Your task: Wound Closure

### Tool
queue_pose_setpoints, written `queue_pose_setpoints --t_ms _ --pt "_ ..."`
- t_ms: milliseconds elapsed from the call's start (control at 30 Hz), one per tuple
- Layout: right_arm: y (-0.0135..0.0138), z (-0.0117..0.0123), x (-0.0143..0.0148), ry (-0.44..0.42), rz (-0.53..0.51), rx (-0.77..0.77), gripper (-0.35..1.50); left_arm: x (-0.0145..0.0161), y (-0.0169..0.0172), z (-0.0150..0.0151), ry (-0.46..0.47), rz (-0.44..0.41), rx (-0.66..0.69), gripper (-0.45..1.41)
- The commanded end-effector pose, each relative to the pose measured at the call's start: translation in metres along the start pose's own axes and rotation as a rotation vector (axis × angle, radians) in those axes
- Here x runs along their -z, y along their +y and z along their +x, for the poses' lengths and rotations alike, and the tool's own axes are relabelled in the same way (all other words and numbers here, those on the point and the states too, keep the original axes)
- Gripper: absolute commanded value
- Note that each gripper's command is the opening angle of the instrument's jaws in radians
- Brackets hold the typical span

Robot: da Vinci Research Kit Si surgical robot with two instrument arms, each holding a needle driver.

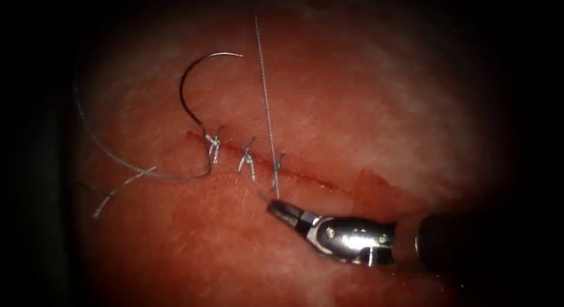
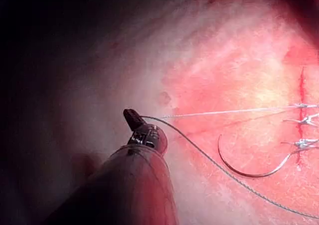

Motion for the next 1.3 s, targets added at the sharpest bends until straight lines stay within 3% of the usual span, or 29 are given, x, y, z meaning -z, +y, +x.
queue_pose_setpoints --t_ms 33,267,500,533,600,667,733,1067,1300 --pt "-0.0015 -0.0005 -0.0004 0.001 0.008 -0.005 -0.35 -0.0004 0.0009 -0.0001 0.000 -0.002 0.001 -0.45" --pt "-0.0020 -0.0010 -0.0003 -0.015 0.024 0.002 -0.35 -0.0003 0.0002 -0.0003 -0.004 -0.006 0.005 -0.45" --pt "-0.0009 0.0006 -0.0006 0.014 -0.004 -0.010 -0.35 0.0003 0.0016 0.0002 0.031 -0.012 0.034 -0.45" --pt "-0.0008 0.0009 -0.0005 0.015 -0.017 -0.014 0.14 0.0005 0.0020 0.0005 0.046 -0.017 0.057 -0.45" --pt "-0.0004 0.0018 -0.0003 0.014 -0.044 -0.025 0.81 0.0012 0.0030 0.0015 0.076 -0.026 0.089 -0.45" --pt "0.0000 0.0026 -0.0001 0.010 -0.050 -0.051 1.08 0.0021 0.0038 0.0027 0.090 -0.038 0.095 -0.45" --pt "0.0003 0.0033 0.0003 0.009 -0.048 -0.076 1.21 0.0031 0.0043 0.0041 0.103 -0.050 0.111 -0.45" --pt "0.0021 0.0063 0.0034 0.020 -0.045 -0.152 1.26 0.0104 0.0044 0.0142 0.223 -0.112 0.231 -0.45" --pt "0.0045 0.0073 0.0027 0.007 -0.067 -0.193 1.26 0.0161 0.0034 0.0225 0.304 -0.126 0.299 -0.45"
